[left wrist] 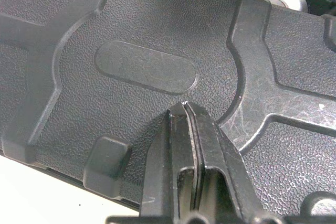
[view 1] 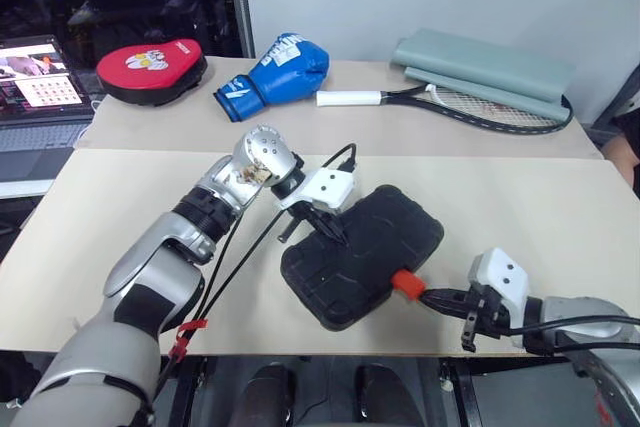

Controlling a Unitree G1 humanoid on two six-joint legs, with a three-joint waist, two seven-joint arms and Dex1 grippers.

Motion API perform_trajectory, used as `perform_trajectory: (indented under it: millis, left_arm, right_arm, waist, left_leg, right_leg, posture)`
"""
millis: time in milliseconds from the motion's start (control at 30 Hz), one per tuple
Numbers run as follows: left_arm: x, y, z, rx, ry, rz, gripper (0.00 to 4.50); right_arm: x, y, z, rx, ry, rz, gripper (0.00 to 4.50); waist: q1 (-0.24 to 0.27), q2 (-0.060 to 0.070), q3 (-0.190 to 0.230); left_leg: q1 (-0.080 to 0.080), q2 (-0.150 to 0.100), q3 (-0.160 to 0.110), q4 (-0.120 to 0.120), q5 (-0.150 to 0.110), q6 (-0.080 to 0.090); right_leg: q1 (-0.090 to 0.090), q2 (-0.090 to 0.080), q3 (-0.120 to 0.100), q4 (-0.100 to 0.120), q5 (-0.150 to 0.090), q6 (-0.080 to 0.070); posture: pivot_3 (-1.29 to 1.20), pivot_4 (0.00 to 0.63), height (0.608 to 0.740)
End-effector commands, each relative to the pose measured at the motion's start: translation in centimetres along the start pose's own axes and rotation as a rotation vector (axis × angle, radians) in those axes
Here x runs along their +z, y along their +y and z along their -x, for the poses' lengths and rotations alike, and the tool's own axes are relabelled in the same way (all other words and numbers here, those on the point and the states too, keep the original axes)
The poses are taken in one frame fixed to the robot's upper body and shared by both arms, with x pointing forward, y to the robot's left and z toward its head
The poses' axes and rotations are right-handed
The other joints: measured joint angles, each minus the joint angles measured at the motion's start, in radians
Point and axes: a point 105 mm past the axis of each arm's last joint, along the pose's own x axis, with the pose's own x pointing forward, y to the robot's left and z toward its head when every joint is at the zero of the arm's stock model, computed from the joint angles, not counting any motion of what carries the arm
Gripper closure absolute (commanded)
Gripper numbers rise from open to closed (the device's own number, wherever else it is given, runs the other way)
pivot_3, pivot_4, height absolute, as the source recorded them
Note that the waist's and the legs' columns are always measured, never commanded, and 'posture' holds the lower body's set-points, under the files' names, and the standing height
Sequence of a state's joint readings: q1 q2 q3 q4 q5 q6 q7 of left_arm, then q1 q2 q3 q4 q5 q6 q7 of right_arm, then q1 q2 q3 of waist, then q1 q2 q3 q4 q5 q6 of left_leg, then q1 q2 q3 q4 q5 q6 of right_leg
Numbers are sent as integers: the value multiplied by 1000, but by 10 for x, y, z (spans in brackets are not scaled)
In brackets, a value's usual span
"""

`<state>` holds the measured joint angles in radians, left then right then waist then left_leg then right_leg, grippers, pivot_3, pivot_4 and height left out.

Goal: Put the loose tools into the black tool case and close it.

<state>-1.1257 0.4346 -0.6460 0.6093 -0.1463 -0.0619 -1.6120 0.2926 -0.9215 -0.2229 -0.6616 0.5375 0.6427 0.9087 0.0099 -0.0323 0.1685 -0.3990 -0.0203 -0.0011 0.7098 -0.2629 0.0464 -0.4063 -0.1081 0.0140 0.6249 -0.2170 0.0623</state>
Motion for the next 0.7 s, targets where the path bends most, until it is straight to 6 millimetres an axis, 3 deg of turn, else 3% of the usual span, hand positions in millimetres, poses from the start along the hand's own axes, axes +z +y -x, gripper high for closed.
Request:
perform_trajectory:
  millis: [33,700]
  left_arm:
    - [-11,-3,-5,-15,38,29,4450]
    - [-10,0,-4,-7,42,23,4450]
  right_arm:
    - [31,-5,12,-13,-95,51,4500]
    - [19,-14,-17,-66,-77,12,4500]
  waist:
    - [-1,0,0]
    - [2,0,0]
  left_leg:
    - [0,0,0,0,0,0]
    - [-1,0,-1,0,0,1]
  right_leg:
    - [0,0,0,0,0,0]
    - [0,0,0,-1,0,1]
  posture:
    - [0,150,736]
    - [0,150,736]
